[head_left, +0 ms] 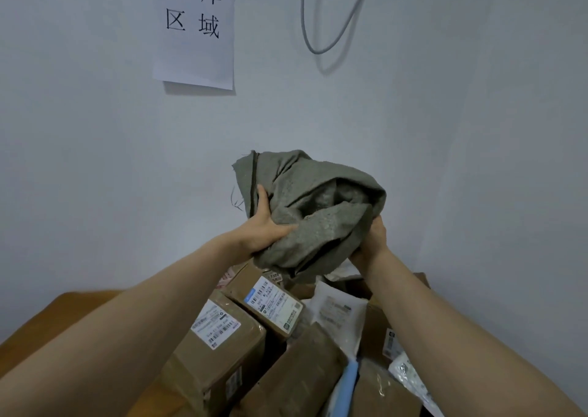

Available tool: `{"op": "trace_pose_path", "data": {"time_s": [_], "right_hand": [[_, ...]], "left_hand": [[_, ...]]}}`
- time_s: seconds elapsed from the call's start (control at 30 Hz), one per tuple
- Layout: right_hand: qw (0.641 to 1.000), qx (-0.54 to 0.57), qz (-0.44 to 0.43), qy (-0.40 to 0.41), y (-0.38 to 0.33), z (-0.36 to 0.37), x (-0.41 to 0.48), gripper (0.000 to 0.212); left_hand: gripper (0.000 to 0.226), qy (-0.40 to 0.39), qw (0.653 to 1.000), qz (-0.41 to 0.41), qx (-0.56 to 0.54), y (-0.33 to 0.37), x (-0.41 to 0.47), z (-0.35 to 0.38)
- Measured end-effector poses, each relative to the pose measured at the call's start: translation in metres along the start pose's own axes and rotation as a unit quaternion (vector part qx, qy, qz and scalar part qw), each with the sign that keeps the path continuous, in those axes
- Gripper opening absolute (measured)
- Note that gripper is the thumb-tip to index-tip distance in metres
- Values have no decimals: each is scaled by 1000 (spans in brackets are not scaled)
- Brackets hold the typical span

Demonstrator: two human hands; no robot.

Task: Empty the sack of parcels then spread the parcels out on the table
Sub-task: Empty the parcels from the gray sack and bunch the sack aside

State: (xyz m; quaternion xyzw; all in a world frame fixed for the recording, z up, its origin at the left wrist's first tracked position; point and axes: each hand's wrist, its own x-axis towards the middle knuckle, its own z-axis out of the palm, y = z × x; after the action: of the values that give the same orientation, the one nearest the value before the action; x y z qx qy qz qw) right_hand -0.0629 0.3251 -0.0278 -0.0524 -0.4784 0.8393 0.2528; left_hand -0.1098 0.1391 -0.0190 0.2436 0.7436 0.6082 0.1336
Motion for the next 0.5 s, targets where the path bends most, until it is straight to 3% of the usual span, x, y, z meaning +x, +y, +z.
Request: {"op": "trace_pose_path", "data": {"time_s": [0.07, 0.17, 0.33, 0.43, 0.5], "right_hand": [[999, 17, 41, -6, 12, 8, -1, 53], [994, -11, 102, -22, 26, 14, -2, 22], [983, -34, 165, -77, 36, 38, -24, 37], [979, -4, 155, -135, 43, 57, -26, 55], [973, 14, 169, -159, 53, 66, -26, 49]], "left_hand": [[127, 6, 1000, 7, 15, -6, -1, -7], [135, 44, 998, 36, 37, -14, -4, -18], [156, 102, 990, 42, 91, -32, -12, -46], [144, 142, 981, 51, 123, -41, -17, -60], [137, 171, 974, 43, 141, -42, -25, -70]]}}
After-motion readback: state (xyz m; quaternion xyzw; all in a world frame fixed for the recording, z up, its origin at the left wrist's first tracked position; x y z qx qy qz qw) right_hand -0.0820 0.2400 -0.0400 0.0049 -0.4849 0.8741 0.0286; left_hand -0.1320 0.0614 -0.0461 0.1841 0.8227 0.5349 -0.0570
